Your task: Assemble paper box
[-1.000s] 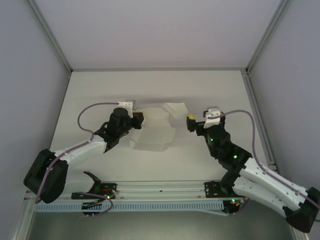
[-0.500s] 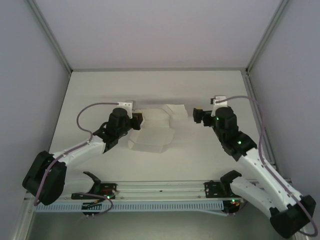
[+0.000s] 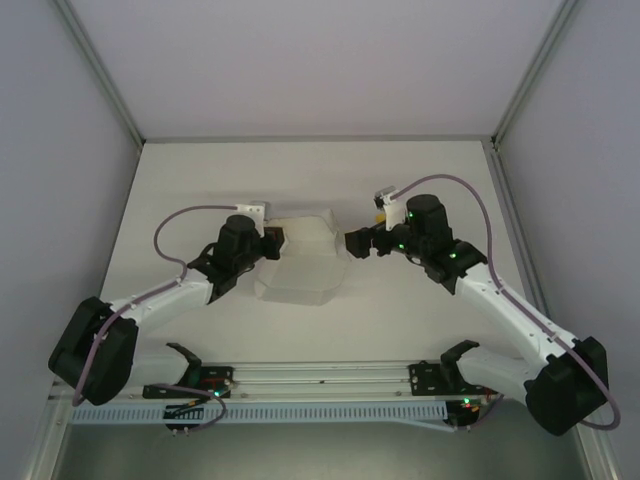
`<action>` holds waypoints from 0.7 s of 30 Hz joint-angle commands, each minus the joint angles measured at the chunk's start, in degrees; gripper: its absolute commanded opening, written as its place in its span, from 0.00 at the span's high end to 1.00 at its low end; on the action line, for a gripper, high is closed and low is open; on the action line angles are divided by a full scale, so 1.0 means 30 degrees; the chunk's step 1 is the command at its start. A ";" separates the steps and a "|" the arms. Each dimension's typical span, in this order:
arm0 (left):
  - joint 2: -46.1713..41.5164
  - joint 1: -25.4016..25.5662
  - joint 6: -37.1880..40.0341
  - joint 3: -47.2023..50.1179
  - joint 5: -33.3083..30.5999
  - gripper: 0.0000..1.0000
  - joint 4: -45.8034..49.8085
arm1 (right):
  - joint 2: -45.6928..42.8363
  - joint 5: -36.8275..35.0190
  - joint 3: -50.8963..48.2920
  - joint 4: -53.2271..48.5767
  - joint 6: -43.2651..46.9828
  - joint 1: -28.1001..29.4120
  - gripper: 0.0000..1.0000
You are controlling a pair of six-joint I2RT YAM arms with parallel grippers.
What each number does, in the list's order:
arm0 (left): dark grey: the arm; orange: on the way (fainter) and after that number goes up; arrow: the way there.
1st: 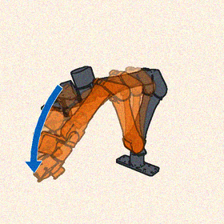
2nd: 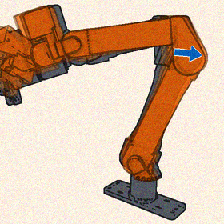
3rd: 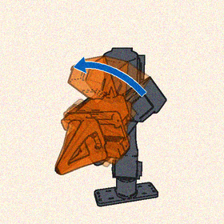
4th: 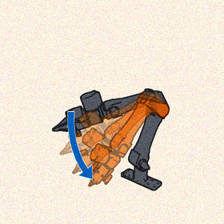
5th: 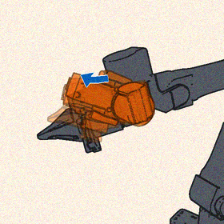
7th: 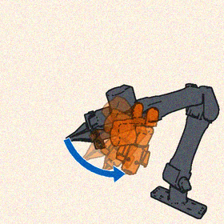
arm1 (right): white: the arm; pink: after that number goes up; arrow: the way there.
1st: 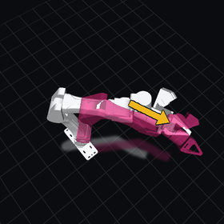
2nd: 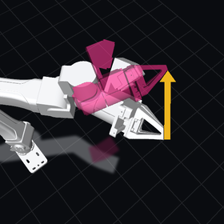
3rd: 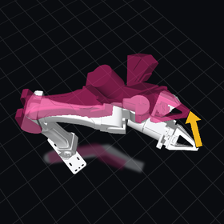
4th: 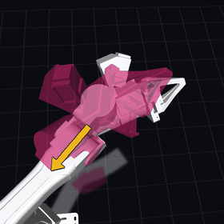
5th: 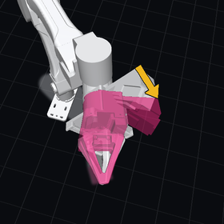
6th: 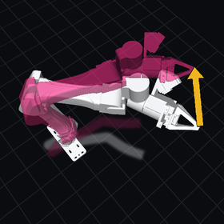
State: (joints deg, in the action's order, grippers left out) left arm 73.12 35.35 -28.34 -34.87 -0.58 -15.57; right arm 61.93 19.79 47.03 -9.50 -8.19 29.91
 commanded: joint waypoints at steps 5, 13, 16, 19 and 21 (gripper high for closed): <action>0.0359 0.0131 0.0029 -0.0572 0.0859 1.00 -0.0700 | 0.1781 0.1308 0.0662 0.1517 0.0354 0.1170 0.07; 0.0094 0.0116 -0.0134 -0.0503 0.0933 1.00 -0.0870 | 0.3805 -0.0241 0.1776 0.0831 0.1401 0.2277 0.14; 0.0036 0.0111 -0.0192 -0.0523 0.0990 1.00 -0.0902 | 0.4439 -0.0797 0.1869 0.0866 0.1906 0.2596 0.15; 0.0008 0.0115 -0.0190 -0.0592 0.1032 1.00 -0.0876 | 0.5078 -0.0944 0.2033 0.0935 0.2198 0.2828 0.17; -0.0026 0.0112 -0.0218 -0.0635 0.1079 1.00 -0.0845 | 0.5404 -0.1440 0.2235 0.0941 0.2223 0.2985 0.21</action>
State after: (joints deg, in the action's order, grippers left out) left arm 73.93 35.35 -28.38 -34.87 0.30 -15.75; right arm 76.73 18.65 52.14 -6.63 -3.38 38.20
